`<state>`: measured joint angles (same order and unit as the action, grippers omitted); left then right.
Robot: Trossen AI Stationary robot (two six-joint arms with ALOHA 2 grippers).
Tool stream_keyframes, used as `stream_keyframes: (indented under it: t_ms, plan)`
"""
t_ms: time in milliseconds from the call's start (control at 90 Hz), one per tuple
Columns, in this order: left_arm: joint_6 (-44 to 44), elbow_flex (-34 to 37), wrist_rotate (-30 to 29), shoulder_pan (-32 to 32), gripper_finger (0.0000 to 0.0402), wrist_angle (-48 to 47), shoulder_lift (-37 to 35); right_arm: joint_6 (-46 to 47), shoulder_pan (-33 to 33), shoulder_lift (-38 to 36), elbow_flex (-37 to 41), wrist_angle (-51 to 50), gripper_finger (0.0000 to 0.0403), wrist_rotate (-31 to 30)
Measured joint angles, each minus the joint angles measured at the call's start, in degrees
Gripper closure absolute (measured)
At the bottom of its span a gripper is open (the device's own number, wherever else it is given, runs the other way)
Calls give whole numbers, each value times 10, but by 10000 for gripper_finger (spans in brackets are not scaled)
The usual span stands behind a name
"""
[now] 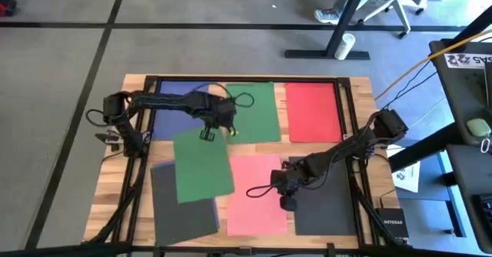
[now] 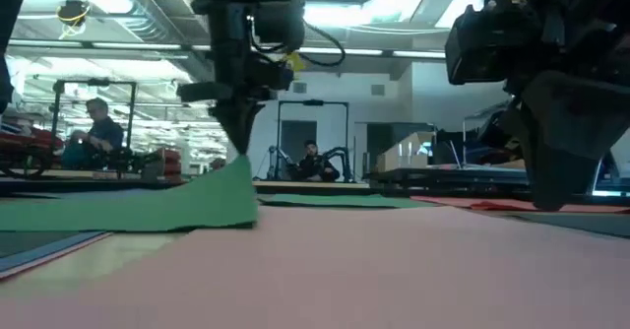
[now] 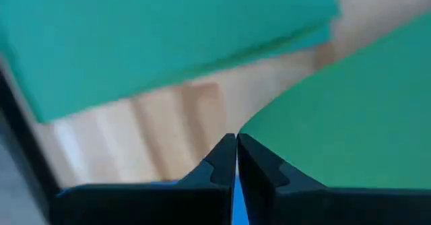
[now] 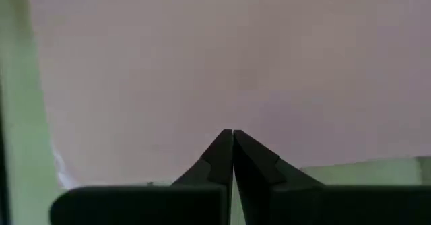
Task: Organize paper
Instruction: Stack the green paper on top of the other green paper
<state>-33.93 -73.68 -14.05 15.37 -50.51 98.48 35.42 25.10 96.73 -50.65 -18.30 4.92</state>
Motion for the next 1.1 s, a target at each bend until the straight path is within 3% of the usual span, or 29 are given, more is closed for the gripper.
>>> stream_keyframes:
  t_ms: [233, 711, 900, 1100]
  plan:
    - [-64, -87, -8, 50, 401, 10, 30, 0, -1, 0, 0, 2, 403, -38]
    - [-144, -274, -7, 104, 401, 84, 188, 4, -51, 0, 0, 4, 403, -99]
    - [-140, -309, 26, 124, 401, 107, 216, 3, -66, 0, 0, -2, 403, -103]
    - [-125, -310, 49, 133, 401, 110, 217, 18, -102, 0, 0, -46, 403, -162]
